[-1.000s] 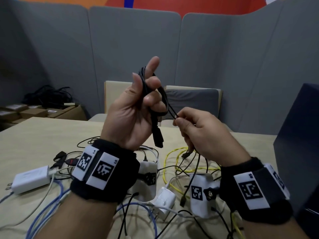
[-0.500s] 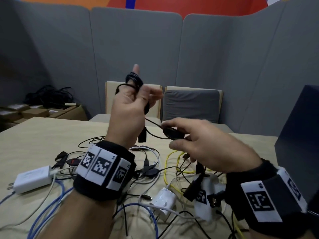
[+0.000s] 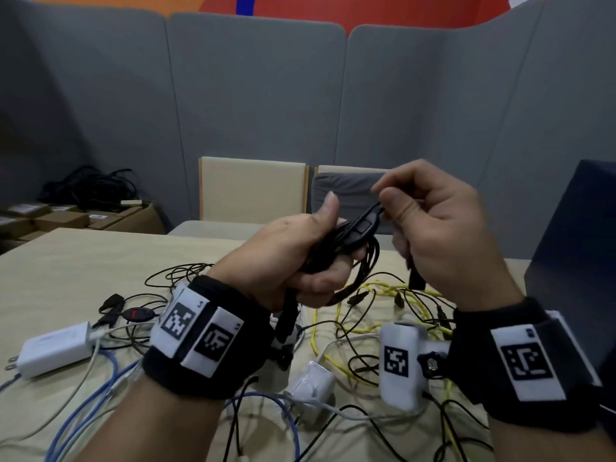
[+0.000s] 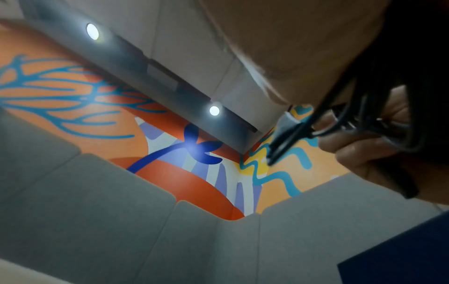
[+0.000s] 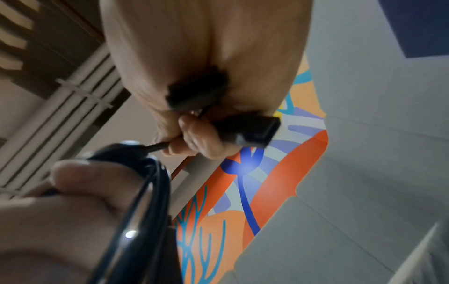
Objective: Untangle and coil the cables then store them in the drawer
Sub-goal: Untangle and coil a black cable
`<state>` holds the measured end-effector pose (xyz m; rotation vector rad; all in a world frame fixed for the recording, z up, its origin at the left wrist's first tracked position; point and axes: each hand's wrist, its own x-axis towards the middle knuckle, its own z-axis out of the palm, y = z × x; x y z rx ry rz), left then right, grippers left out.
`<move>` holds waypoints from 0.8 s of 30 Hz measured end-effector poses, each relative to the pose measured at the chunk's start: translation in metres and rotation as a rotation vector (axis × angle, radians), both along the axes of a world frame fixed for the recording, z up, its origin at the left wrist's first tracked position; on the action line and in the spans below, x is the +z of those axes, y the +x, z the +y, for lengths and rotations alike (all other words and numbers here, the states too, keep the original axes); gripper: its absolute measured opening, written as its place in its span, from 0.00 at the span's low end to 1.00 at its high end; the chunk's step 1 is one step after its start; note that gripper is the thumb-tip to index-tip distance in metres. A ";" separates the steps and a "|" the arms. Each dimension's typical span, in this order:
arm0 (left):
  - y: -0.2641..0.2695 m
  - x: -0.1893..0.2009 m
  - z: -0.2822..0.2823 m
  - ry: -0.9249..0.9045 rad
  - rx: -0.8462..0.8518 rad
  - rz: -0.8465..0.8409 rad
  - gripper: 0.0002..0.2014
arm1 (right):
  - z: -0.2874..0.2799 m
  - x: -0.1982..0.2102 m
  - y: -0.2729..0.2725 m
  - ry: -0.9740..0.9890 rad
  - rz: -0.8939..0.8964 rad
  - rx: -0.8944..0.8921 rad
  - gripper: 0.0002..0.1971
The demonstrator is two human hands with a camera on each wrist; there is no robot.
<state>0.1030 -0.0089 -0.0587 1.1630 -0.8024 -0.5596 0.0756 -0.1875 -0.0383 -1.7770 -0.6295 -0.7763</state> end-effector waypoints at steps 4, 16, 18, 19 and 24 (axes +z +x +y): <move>0.004 -0.008 0.004 -0.071 -0.238 0.085 0.18 | 0.004 -0.009 0.003 0.001 0.182 0.264 0.19; 0.006 0.004 0.001 -0.052 0.184 -0.014 0.14 | 0.013 -0.010 0.008 -0.053 0.126 0.006 0.07; 0.006 0.004 0.001 -0.075 0.284 -0.042 0.19 | 0.012 -0.009 0.007 -0.013 0.115 -0.024 0.06; 0.006 0.004 0.000 -0.067 0.325 -0.073 0.19 | 0.012 -0.008 0.006 -0.006 0.129 -0.013 0.06; 0.002 0.009 0.000 0.000 0.402 -0.136 0.12 | 0.001 -0.006 0.005 -0.088 0.185 -0.024 0.11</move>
